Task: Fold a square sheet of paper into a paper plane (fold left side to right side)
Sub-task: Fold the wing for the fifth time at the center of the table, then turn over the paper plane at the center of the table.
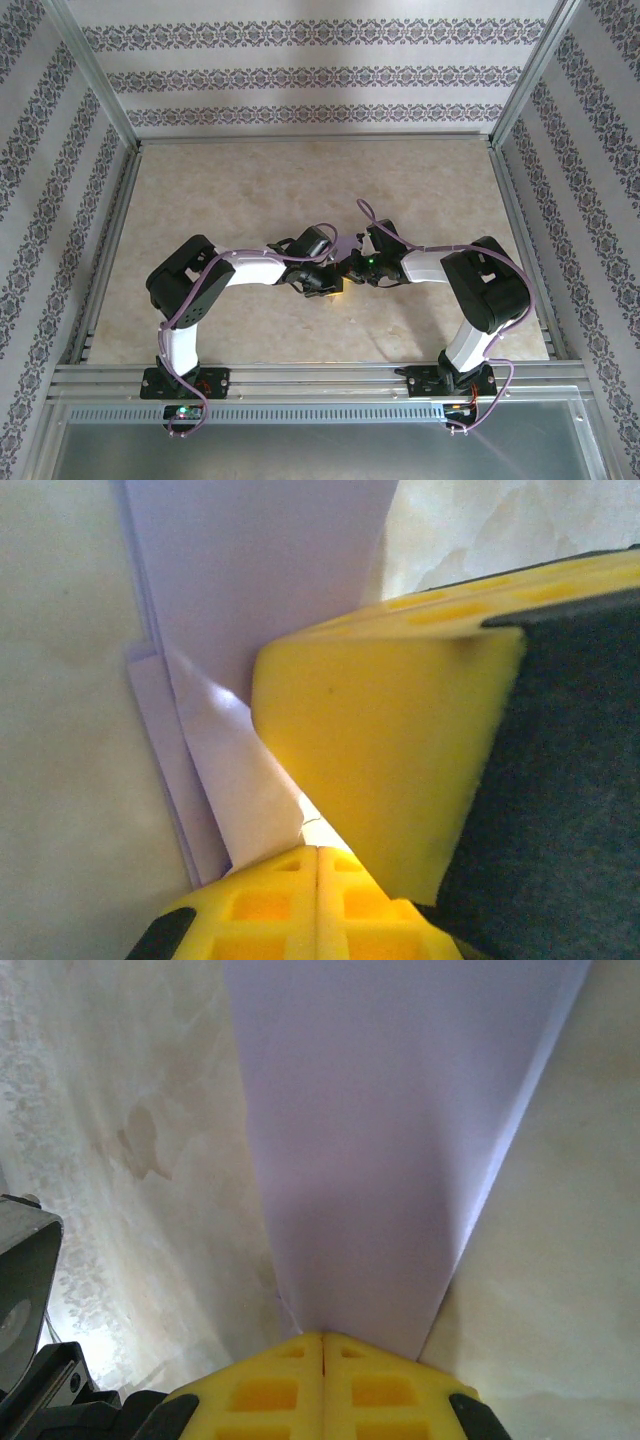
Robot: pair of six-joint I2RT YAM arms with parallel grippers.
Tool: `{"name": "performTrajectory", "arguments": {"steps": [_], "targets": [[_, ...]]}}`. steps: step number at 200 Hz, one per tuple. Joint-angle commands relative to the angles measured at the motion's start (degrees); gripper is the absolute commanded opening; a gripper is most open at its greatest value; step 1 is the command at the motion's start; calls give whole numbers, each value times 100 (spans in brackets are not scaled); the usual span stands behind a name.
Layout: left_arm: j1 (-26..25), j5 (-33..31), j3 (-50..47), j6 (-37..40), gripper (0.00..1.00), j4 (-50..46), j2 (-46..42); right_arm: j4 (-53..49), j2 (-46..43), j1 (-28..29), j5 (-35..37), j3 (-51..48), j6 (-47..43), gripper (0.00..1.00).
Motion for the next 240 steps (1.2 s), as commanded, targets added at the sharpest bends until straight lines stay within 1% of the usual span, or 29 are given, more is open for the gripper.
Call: {"name": "performTrajectory", "arguments": {"steps": [1, 32, 58, 89, 100, 121, 131, 148, 158, 169, 182, 191, 196, 198, 221, 240], "targets": [[-18, -105, -247, -64, 0, 53, -6, -719, 335, 31, 531, -126, -87, 0], [-174, 86, -628, -250, 0, 153, -200, -719, 380, 31, 505, -63, -117, 0], [-338, 44, -887, -299, 0, 151, -449, -723, 432, 21, 478, 12, -157, 0], [-389, -99, -1415, -511, 0, 754, -905, -730, 367, 14, 378, 238, -291, 0], [-389, -305, -1483, -449, 5, 787, -1151, -837, 268, 13, 373, 394, -361, 0], [-365, -947, -1586, -231, 6, 706, -1772, -1251, -74, 30, 497, 728, -581, 18], [-341, -1288, -1653, -141, 10, 669, -2091, -1510, -284, 38, 648, 890, -734, 27], [-246, -1758, -1792, 15, 12, 605, -2617, -1981, -689, 48, 940, 1102, -920, 38], [-177, -2090, -1882, 75, 17, 477, -2937, -2374, -885, 76, 1218, 1250, -1045, 43], [-105, -2476, -1981, 156, 20, 350, -3281, -2850, -1054, 147, 1595, 1435, -1189, 49], [15, -2895, -2101, 195, 25, 143, -3668, -3419, -1172, 299, 2166, 1677, -1329, 56], [100, -3074, -2182, 238, 27, 88, -3891, -3769, -1176, 428, 2545, 1844, -1387, 61], [163, -3124, -2220, 258, 27, 68, -4002, -3944, -1144, 507, 2744, 1934, -1415, 68], [189, -3135, -2241, 261, 27, 64, -4040, -4010, -1134, 541, 2827, 1973, -1418, 70], [434, -3177, -2366, 314, 30, 19, -4341, -4513, -790, 951, 3560, 2347, -1415, 74], [538, -3145, -2414, 365, 30, -33, -4443, -4651, -373, 1205, 3916, 2623, -1346, 74]]}}
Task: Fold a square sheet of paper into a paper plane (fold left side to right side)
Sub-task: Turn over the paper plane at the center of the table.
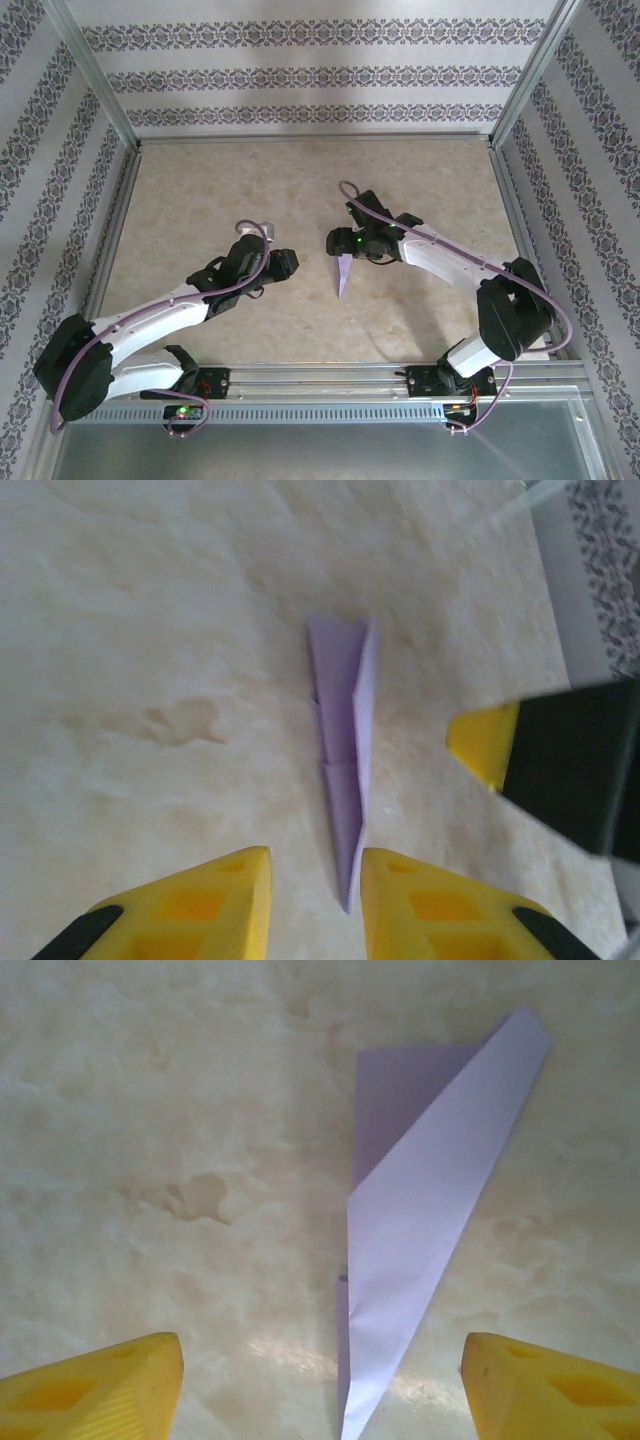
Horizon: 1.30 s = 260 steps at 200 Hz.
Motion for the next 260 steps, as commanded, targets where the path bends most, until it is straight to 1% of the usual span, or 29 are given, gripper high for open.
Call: {"name": "performTrajectory", "arguments": {"steps": [1, 52, 78, 96, 119, 132, 142, 182, 204, 221, 234, 238, 247, 260], "targets": [[140, -249, -92, 215, 30, -291, -128, -837, 537, 287, 1022, 310, -82, 73], [268, -77, -196, 203, 30, -326, -212, -944, 1583, 526, 1480, 971, -39, 58], [305, -44, -273, 160, 30, -343, -281, -950, 1840, 553, 1650, 1101, -48, 51], [332, -48, -308, 156, 30, -385, -324, -989, 1906, 563, 1727, 1120, -55, 42], [367, -3, -292, 196, 30, -452, -341, -1020, 1907, 583, 1806, 1087, -81, 33], [389, -6, -258, 219, 30, -490, -359, -1083, 1891, 594, 1858, 1097, -101, 25], [406, -21, -237, 238, 30, -521, -383, -1132, 1841, 607, 1926, 1102, -114, 20], [502, -142, -102, 300, 32, -710, -519, -1349, 1279, 709, 2265, 1122, -271, 0], [592, -158, -77, 291, 32, -766, -604, -1182, 720, 739, 2305, 955, -426, 0], [718, -111, -94, 194, 33, -794, -706, -865, 176, 729, 2162, 727, -552, 0], [858, 40, -141, 74, 36, -738, -800, -458, -257, 642, 1821, 468, -635, 0], [910, 112, -163, 29, 36, -691, -825, -288, -404, 589, 1610, 357, -630, 0], [1054, 328, -223, -87, 42, -526, -899, 235, -736, 434, 1053, 27, -609, 0], [1250, 698, -320, -289, 49, -209, -980, 1227, -1182, 101, 67, -579, -344, 0]]}}
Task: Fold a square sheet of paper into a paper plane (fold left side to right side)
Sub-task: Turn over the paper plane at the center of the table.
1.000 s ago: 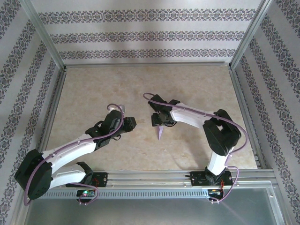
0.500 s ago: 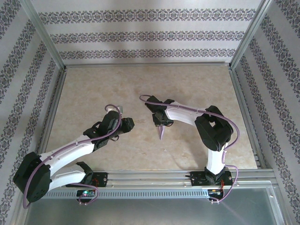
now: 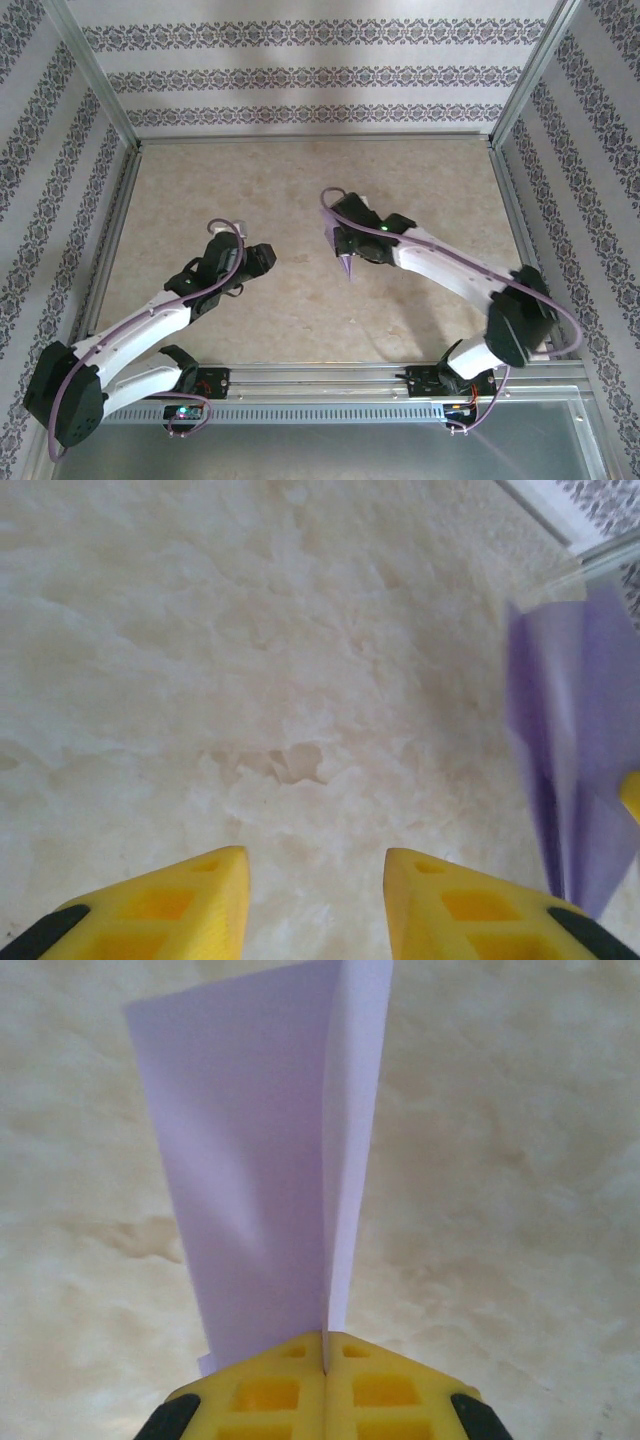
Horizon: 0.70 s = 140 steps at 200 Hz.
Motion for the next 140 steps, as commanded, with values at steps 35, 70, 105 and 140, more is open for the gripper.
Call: {"name": "performTrajectory", "arguments": {"steps": [35, 70, 105, 140], "targets": [[650, 1532, -260, -767, 51, 1631, -151, 4066, -1072, -1205, -3309, -2279, 1251, 0], [653, 2492, 177, -679, 47, 2078, 557, 4607, -959, -1280, -3950, -2594, 1340, 0], [605, 2909, 408, -979, 38, 2688, 1269, 4984, -922, -1263, -4047, -2832, 1566, 0], [538, 2992, 507, -1156, 37, 3113, 1666, 5052, -879, -1211, -4108, -2844, 1562, 0]]}}
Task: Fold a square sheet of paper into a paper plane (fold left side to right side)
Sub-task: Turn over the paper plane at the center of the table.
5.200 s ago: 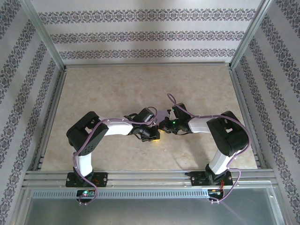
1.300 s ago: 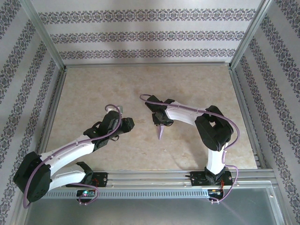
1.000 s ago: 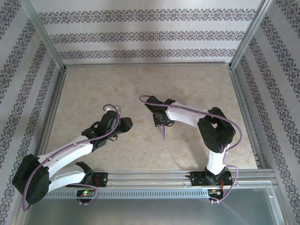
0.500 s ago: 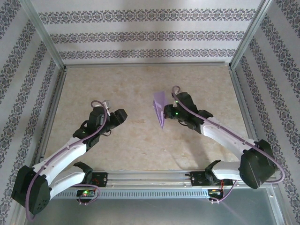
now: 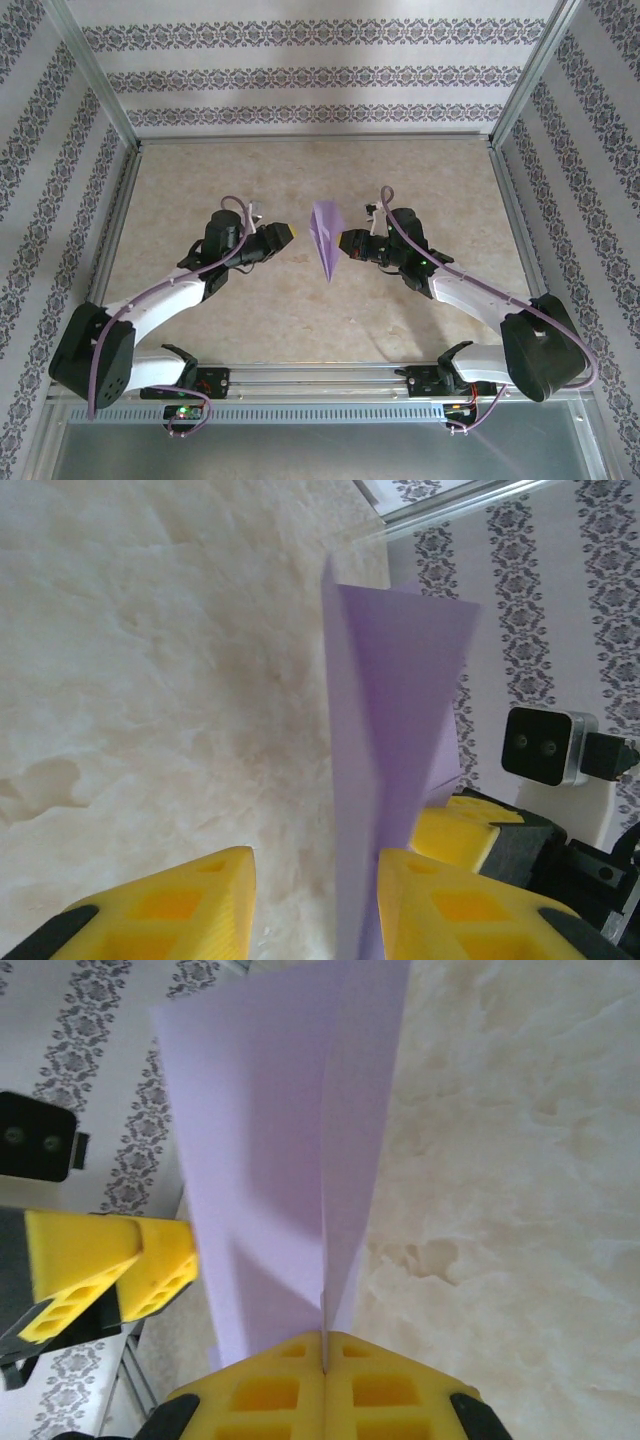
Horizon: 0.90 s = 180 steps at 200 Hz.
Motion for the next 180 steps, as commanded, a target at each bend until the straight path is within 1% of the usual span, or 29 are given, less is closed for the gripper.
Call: {"name": "performTrajectory", "arguments": {"steps": [1, 79, 180], "targets": [[-63, 305, 201, -233, 37, 716, 157, 386, 62, 53, -216, -57, 90, 0], [-120, 351, 303, -243, 35, 792, 441, 429, 217, 131, -299, -5, 94, 0], [-142, 268, 229, -200, 35, 758, 512, 447, 326, 268, -319, 170, 100, 0]]}}
